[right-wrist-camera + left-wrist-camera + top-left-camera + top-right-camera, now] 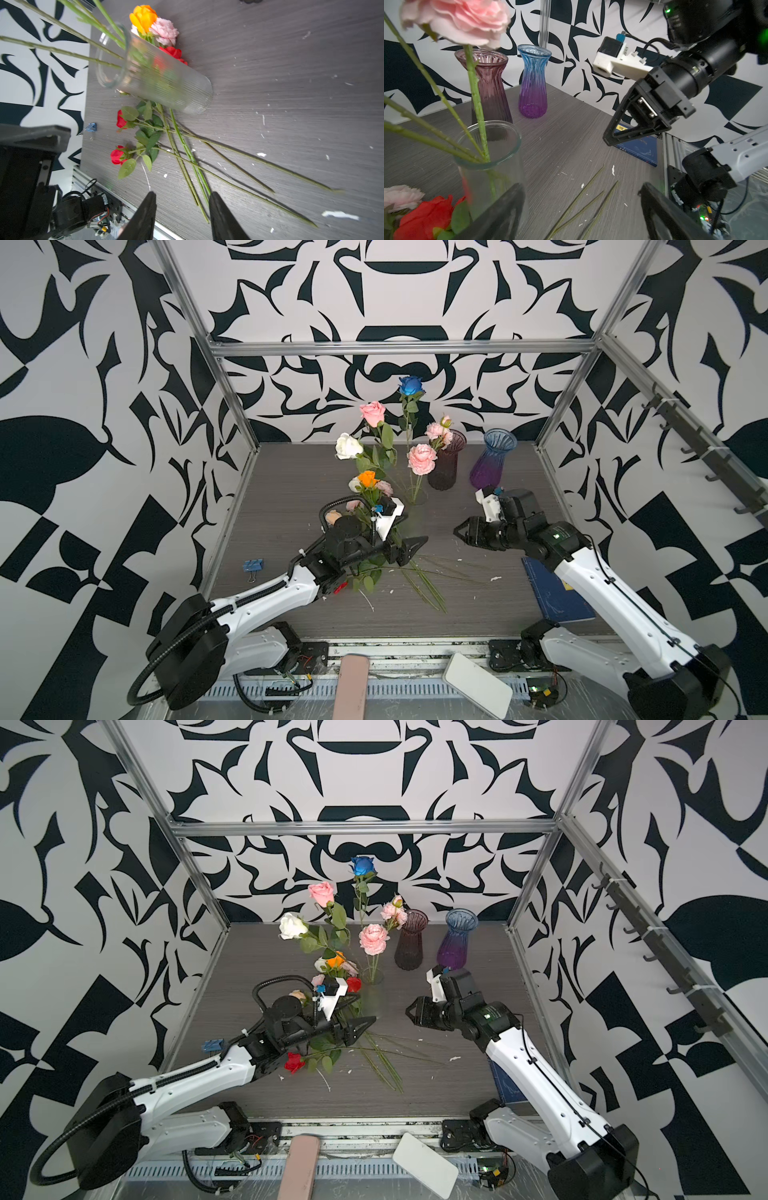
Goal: Arrange the flowers into the vase
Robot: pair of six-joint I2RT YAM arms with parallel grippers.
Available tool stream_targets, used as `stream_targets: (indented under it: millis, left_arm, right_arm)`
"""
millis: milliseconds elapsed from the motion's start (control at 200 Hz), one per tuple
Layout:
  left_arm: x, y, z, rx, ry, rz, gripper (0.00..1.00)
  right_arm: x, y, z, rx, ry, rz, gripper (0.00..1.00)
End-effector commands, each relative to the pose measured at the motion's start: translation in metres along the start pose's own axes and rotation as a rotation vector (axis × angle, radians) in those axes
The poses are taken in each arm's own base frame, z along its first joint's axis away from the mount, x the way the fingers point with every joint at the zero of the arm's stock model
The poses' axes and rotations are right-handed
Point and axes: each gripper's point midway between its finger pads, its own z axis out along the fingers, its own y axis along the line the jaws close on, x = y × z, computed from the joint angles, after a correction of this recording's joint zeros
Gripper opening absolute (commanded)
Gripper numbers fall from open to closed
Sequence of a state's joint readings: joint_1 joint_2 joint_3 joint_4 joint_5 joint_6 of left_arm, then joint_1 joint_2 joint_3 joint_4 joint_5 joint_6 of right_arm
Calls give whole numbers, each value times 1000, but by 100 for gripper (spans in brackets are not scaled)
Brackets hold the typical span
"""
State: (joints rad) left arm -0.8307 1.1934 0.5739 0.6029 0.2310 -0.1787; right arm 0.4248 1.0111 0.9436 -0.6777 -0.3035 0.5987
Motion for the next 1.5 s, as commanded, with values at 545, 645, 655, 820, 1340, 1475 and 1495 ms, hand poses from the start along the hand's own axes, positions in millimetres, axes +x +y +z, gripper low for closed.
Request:
stream_targets:
  millis: [545,645,655,820,1340,1475,1495]
  left_arm:
    - [18,57,32,-226,-58,95,97]
    - [16,64,35,-265,-56,111,98]
    - [16,66,35,-272,-55,113,98]
    - [9,78,40,-334,-70,160,98]
    - [11,106,74,-422,-115,176,95]
    - [16,112,75,-439,-143,153,95]
    - [18,112,74,-437,-151,152,94]
  right_arm:
    - [35,-60,-7,194,-25,-28,45]
    - [33,-59,-7,196,-25,-31,45]
    - [33,-58,-7,195,-25,-31,45]
    - [30,-56,-9,189,-35,-42,45]
    - [29,-51,-19,192,-28,-68,45]
    - [33,-53,-23,196,-33,-69,45]
    - [32,-53,-24,197,-34,-72,45]
